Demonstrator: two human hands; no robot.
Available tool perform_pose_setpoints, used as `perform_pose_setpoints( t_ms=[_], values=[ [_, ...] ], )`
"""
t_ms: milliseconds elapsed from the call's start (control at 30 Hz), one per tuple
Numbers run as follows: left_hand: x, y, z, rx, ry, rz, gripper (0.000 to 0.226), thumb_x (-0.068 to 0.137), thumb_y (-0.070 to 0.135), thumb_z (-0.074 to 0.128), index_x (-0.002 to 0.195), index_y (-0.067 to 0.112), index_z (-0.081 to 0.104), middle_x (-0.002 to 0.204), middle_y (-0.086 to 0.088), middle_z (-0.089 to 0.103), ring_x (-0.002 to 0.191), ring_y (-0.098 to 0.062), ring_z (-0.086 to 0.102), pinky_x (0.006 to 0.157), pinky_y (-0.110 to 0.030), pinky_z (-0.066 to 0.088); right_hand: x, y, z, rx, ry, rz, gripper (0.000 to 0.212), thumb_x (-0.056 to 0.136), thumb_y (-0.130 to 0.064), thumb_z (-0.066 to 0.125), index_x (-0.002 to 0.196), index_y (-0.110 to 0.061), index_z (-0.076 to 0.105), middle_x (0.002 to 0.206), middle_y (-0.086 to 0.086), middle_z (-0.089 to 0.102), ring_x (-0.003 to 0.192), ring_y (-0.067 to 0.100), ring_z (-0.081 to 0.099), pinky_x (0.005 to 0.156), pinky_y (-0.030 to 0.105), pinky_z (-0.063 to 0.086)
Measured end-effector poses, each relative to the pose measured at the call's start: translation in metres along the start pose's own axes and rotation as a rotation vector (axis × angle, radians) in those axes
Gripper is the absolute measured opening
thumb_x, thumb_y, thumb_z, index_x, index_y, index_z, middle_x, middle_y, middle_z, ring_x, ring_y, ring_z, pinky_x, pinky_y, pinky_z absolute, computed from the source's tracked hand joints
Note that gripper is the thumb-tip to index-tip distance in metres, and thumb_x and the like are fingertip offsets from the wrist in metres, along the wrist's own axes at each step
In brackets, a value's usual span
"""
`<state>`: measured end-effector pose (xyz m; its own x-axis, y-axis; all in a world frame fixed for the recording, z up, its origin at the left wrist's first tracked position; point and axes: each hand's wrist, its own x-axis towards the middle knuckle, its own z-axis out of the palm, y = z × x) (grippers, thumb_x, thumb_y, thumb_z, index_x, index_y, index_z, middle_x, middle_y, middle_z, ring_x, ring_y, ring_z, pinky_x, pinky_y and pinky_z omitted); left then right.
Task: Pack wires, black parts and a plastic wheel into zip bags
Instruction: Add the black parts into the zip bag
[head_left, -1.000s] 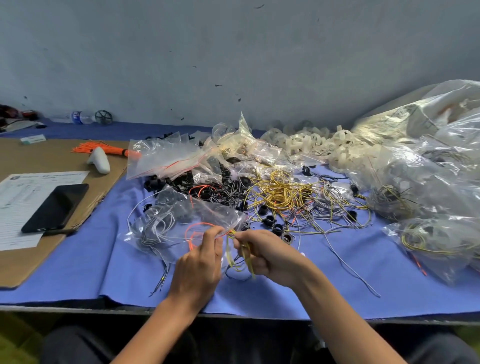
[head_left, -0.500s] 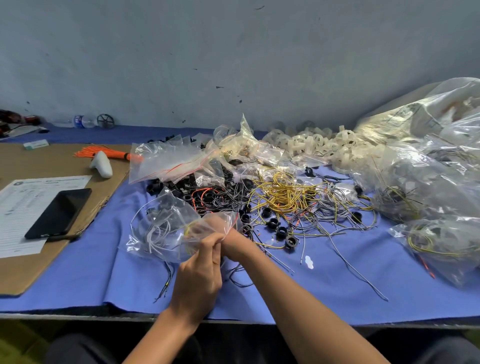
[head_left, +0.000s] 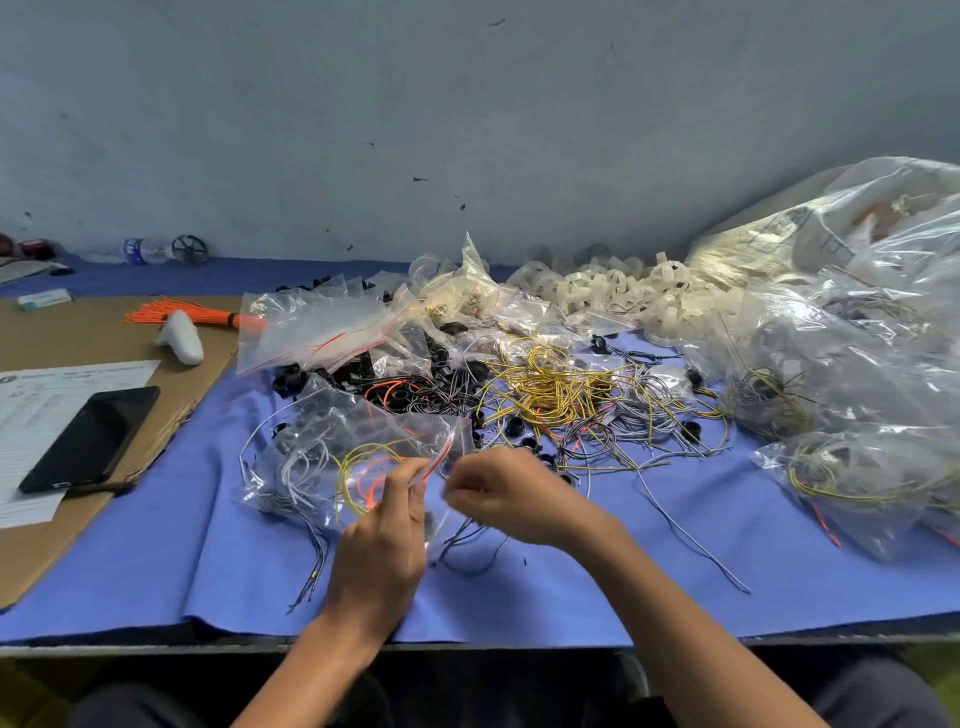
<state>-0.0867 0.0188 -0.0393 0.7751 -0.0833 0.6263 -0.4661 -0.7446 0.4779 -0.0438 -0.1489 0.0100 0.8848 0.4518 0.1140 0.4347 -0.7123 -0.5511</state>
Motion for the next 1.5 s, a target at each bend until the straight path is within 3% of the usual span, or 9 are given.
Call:
perform_pose_setpoints(
  t_ms=[133,267,567,733,967,1133,1267,1333,1500],
  values=[
    [0.000,0.000,0.001,0.046,-0.027,0.014,0.032,0.101,0.038,0.030,0.127,0.026,0.045,0.103,-0.010,0.074,0.070,-0.041,0.068,0.043,-0.043,0.050,-0.033,0.043,-0.026,-0.246,0.280,0.169,0.007,0.090,-0.024,0.060,0.092,-0.020,0.065,0.093,-0.001,0.059,0.086,0.023,0.056,0.068,0.032,0.041],
    [0.000,0.000,0.000,0.084,-0.070,0.034,0.035,0.100,0.037,0.030,0.130,0.026,0.043,0.097,-0.009,0.075,0.065,-0.041,0.067,0.043,-0.039,0.045,-0.049,0.069,-0.028,-0.364,0.115,0.346,0.022,0.090,-0.026,0.059,0.112,-0.024,0.061,0.106,0.002,0.062,0.100,0.026,0.057,0.071,0.031,0.038],
    [-0.001,0.002,-0.004,0.062,-0.087,0.053,0.033,0.102,0.036,0.029,0.131,0.027,0.039,0.090,-0.010,0.075,0.062,-0.040,0.066,0.041,-0.039,0.044,-0.039,0.067,-0.010,-0.382,0.195,0.356,0.017,0.096,-0.028,0.053,0.107,-0.020,0.062,0.101,0.002,0.057,0.097,0.027,0.056,0.076,0.033,0.042],
    [0.002,0.003,-0.004,0.070,-0.081,0.054,0.033,0.100,0.034,0.031,0.131,0.026,0.040,0.095,-0.008,0.076,0.066,-0.039,0.067,0.042,-0.038,0.044,-0.029,0.024,0.002,0.063,0.241,0.129,0.014,0.092,-0.037,0.060,0.091,-0.027,0.069,0.074,-0.011,0.058,0.072,0.003,0.053,0.061,0.017,0.037],
    [-0.001,0.004,-0.006,0.010,-0.028,0.004,0.033,0.100,0.040,0.027,0.130,0.036,0.040,0.106,-0.004,0.074,0.077,-0.036,0.070,0.049,-0.038,0.050,0.019,-0.020,0.044,0.925,-0.047,0.273,0.025,0.094,0.001,0.043,0.082,-0.003,0.065,0.074,0.010,0.063,0.064,0.017,0.062,0.059,0.028,0.052],
    [-0.001,0.004,-0.006,-0.002,-0.015,-0.041,0.029,0.101,0.035,0.034,0.129,0.041,0.039,0.103,-0.007,0.073,0.077,-0.038,0.069,0.051,-0.038,0.048,0.048,-0.021,0.048,0.729,0.042,0.211,0.019,0.093,0.005,0.052,0.104,0.006,0.067,0.086,0.011,0.066,0.073,0.011,0.058,0.066,0.023,0.048],
    [-0.001,0.005,-0.006,0.008,-0.020,-0.018,0.030,0.102,0.028,0.039,0.129,0.039,0.042,0.106,-0.006,0.074,0.078,-0.038,0.069,0.049,-0.039,0.048,0.052,-0.033,0.047,0.846,0.063,0.161,0.006,0.090,0.002,0.058,0.084,0.004,0.058,0.084,0.016,0.053,0.073,0.018,0.046,0.066,0.028,0.039],
    [0.000,0.007,-0.006,-0.011,-0.022,-0.055,0.029,0.104,0.031,0.034,0.129,0.041,0.044,0.115,-0.007,0.071,0.084,-0.041,0.069,0.054,-0.042,0.051,0.058,-0.035,0.051,0.750,0.129,0.123,0.021,0.092,0.004,0.052,0.074,-0.007,0.049,0.074,0.011,0.044,0.069,0.016,0.040,0.063,0.028,0.037],
    [0.000,0.013,-0.007,0.000,-0.036,-0.141,0.040,0.095,0.028,0.045,0.132,0.026,0.060,0.097,-0.013,0.076,0.078,-0.034,0.072,0.050,-0.038,0.053,0.042,-0.026,0.045,0.588,0.033,0.018,0.015,0.086,0.012,0.052,0.095,0.011,0.064,0.092,0.026,0.063,0.085,0.019,0.054,0.081,0.042,0.050]
  ],
)
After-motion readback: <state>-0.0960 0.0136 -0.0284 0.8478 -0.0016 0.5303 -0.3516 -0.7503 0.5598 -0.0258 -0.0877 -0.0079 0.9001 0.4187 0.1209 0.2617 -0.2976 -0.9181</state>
